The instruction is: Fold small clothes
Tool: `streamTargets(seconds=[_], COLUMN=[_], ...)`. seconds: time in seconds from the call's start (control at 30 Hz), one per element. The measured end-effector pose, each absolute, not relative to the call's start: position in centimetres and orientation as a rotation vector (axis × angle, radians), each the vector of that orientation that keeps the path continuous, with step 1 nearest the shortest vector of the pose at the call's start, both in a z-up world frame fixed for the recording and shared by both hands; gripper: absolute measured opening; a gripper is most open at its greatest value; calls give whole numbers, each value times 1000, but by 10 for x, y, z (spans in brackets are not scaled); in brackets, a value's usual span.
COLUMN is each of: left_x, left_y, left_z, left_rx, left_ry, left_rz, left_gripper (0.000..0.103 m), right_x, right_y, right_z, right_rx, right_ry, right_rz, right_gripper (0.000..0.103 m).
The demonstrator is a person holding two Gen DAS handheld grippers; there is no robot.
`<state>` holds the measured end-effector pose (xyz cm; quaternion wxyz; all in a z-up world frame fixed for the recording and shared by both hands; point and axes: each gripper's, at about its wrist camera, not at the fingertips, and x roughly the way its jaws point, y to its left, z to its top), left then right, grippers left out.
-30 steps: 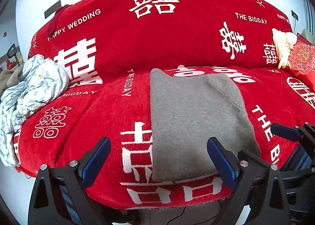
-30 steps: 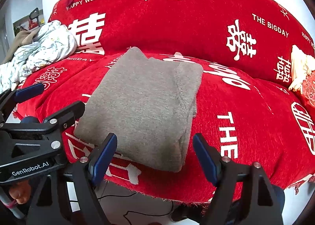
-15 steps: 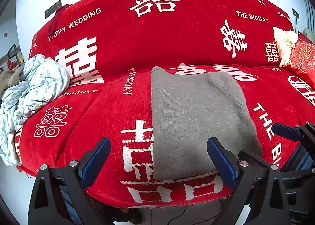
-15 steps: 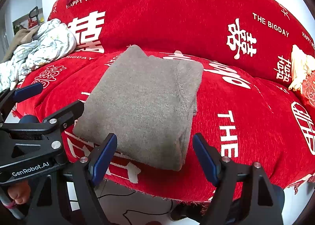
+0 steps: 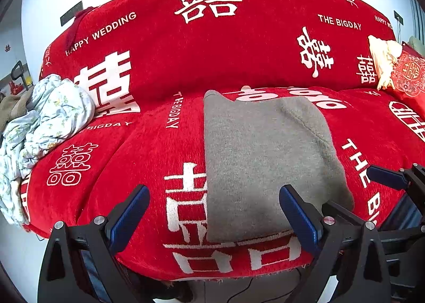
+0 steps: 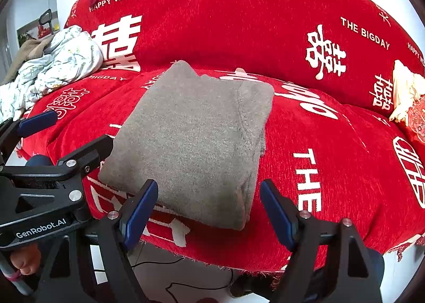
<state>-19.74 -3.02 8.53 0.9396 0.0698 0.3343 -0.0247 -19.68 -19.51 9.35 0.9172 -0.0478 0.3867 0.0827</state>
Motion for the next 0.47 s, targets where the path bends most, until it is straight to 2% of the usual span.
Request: streamTargets(seconds=[0.47], left_x=[-197], left_y=[-31], left_z=[87], left_rx=[145], left_ry=[681], left_rz=[-51], left_gripper=[99], right_x=[-197], right_y=[-195], right_z=[94], right_rx=[-97], right_ry=[795], right_rz=[170], right_gripper=[82])
